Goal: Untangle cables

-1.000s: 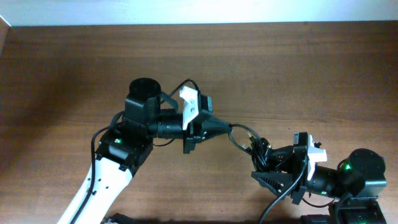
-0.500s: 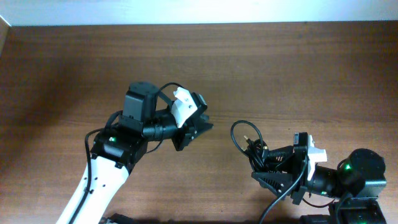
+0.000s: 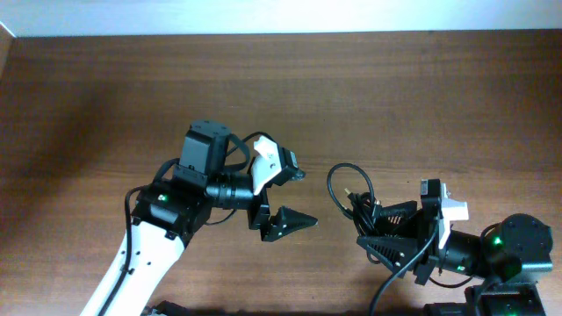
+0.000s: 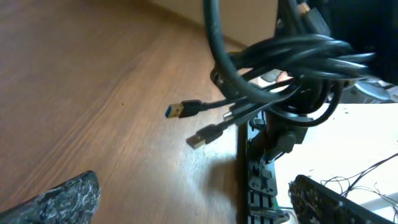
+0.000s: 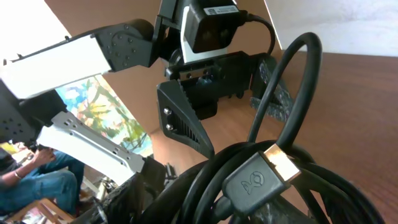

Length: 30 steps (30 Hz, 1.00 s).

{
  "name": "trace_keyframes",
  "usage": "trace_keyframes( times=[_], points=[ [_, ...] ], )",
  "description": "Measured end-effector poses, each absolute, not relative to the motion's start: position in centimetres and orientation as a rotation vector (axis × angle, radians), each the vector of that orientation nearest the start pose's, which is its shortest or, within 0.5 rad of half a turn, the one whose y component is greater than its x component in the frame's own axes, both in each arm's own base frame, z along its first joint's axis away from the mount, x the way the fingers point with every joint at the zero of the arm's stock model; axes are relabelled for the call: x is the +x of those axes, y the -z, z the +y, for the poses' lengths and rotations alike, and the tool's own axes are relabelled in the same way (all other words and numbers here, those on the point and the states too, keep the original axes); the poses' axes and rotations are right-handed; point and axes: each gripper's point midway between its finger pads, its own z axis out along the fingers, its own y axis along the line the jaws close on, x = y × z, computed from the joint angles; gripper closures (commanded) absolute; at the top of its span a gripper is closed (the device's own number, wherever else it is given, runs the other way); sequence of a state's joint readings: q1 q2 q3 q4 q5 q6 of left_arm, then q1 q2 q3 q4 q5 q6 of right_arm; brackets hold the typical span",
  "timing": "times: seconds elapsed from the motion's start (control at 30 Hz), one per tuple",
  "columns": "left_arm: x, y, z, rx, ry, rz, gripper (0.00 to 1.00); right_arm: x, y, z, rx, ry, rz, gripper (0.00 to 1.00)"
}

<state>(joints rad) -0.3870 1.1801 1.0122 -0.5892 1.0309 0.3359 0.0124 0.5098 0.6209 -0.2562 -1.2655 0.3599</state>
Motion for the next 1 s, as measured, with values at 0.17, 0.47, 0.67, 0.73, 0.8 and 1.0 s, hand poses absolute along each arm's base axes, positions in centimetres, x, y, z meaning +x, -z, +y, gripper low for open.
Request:
trace_keyframes(
  times=[0.17,0.47,0.67,0.73,0.8,1.0],
  points=[
    [20.3,-30.2,-26.5,1.251,1.331,1.561,0.01,14.9,-31.1,16.6,-0.676,-1.346,1.668,0.94],
    [20.2,-28.6,-29.4,1.212,1.483,1.68,0.01,14.5,-31.6,16.7,-0.709,-1.36,1.643,0.95],
    [21.8,-30.5,-30.3,1.139,1.503,1.633,0.97,14.2,-31.6,16.8,-0.724,-1.373,1.638,0.89],
    [21.8,-30.6,-30.3,1.126,1.515,1.647,1.0,14.2,-31.6,16.8,-0.724,-1.373,1.638,0.71],
    [21.7,-30.6,-30.3,1.126,1.525,1.649,1.0,14.2,-31.6,16.8,-0.723,-1.372,1.638,0.4],
    [21.9,-31.3,-30.4,1.136,1.514,1.603,1.0,14.2,-31.7,16.8,-0.726,-1.37,1.634,0.01]
  ],
)
